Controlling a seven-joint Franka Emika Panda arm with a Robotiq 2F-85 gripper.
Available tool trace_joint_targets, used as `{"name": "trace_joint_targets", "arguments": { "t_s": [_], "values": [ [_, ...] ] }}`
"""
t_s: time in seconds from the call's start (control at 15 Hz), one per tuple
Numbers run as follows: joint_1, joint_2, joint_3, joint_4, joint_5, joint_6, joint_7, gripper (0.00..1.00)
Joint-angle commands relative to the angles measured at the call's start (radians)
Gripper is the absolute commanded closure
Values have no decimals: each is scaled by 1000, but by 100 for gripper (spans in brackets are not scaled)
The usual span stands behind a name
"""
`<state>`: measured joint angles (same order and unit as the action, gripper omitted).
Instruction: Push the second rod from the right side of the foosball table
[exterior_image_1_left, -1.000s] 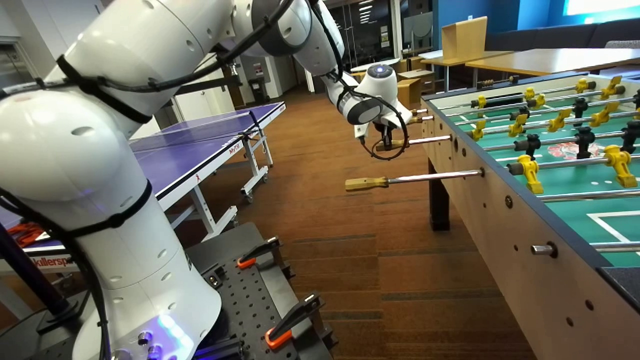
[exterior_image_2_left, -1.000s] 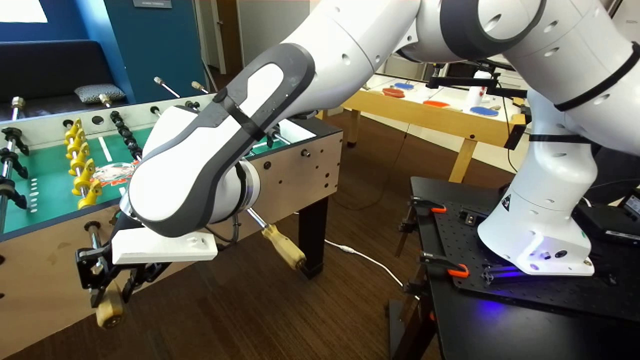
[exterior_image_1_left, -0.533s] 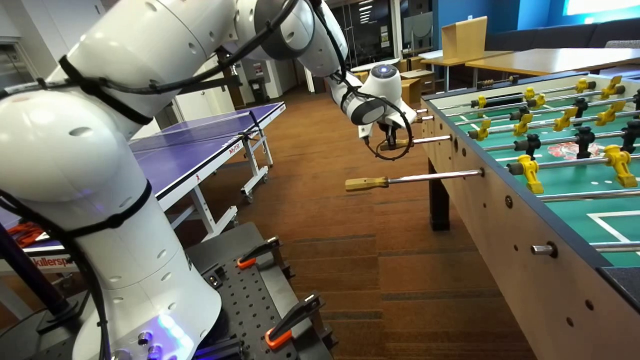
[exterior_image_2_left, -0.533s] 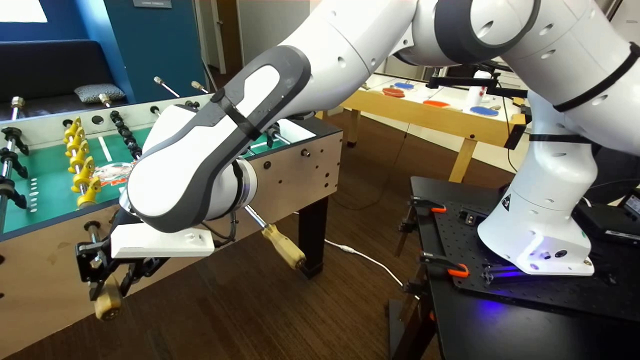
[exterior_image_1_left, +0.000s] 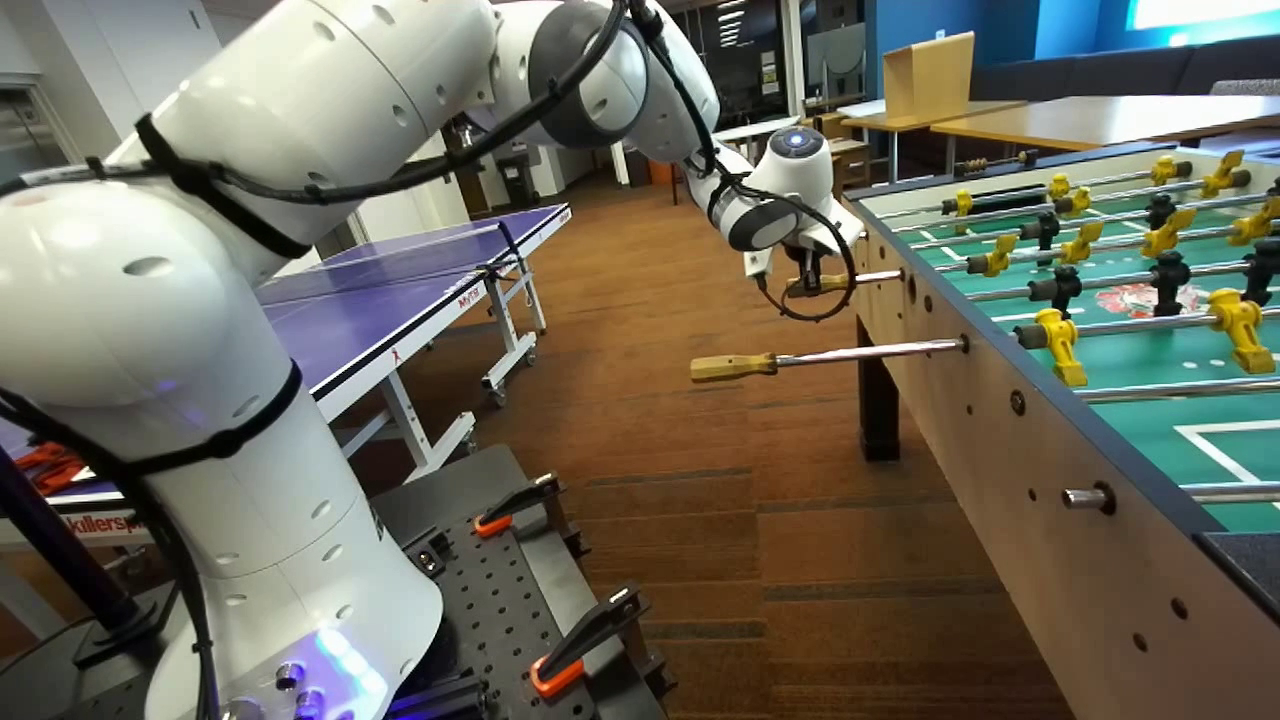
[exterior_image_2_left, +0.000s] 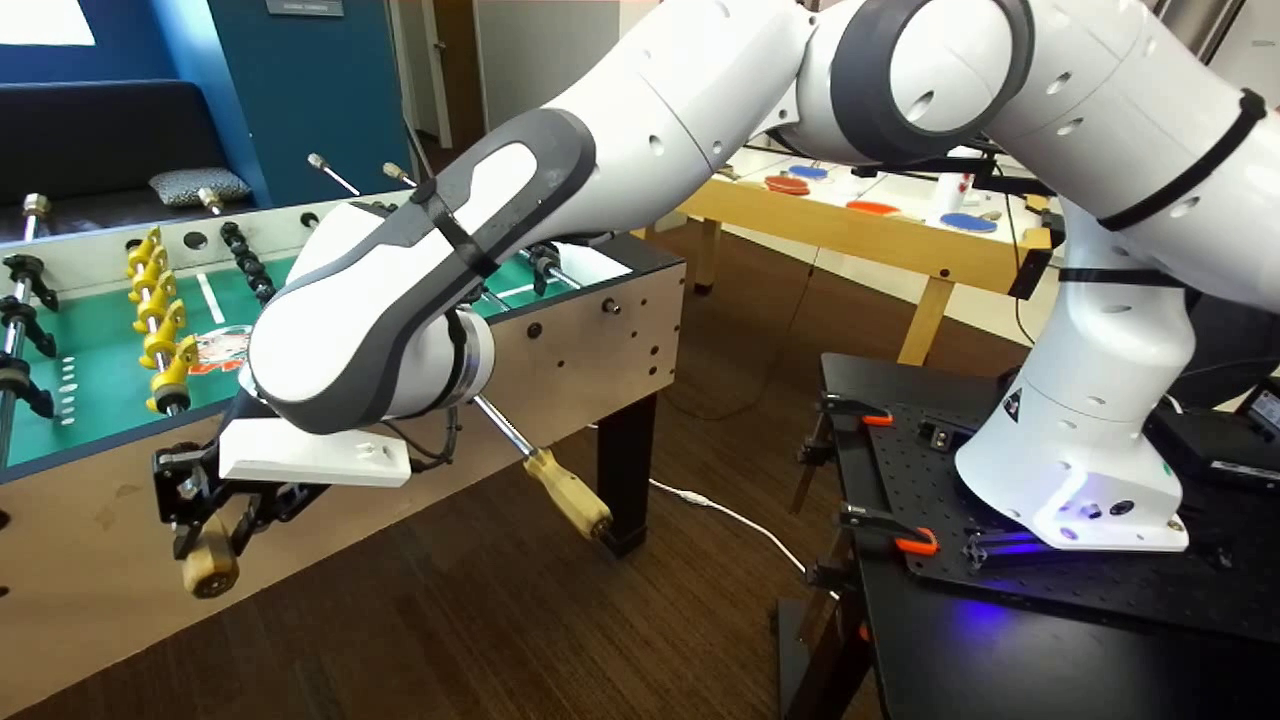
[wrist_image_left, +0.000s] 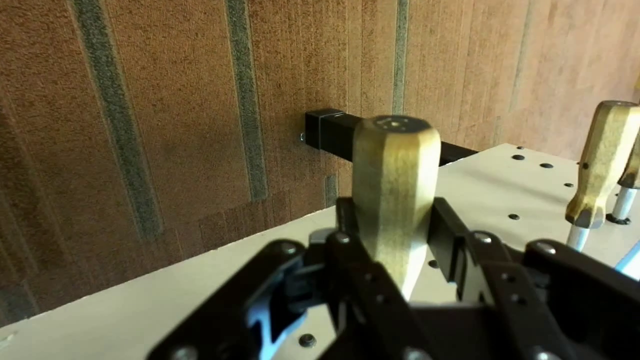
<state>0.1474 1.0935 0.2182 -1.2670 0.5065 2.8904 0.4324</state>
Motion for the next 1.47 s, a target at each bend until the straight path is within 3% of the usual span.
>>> {"name": "trace_joint_targets", "arguments": {
  "t_s": [0.0, 0.4, 0.47, 0.53, 0.6, 0.93, 1.4],
  "values": [
    [-17, 82, -10, 145, -22, -53, 15, 86],
    [-26, 148, -19, 274, -42, -142, 26, 86],
    [-26, 147, -20, 279, -43, -158, 28, 71],
    [-31, 144, -13, 280, -39, -176, 25, 36],
    [-36, 130, -5, 268, -34, -187, 20, 35],
    [-48, -25, -7, 120, -16, -168, 17, 1],
    [-47, -347, -67, -152, -31, -200, 56, 0]
  ]
}}
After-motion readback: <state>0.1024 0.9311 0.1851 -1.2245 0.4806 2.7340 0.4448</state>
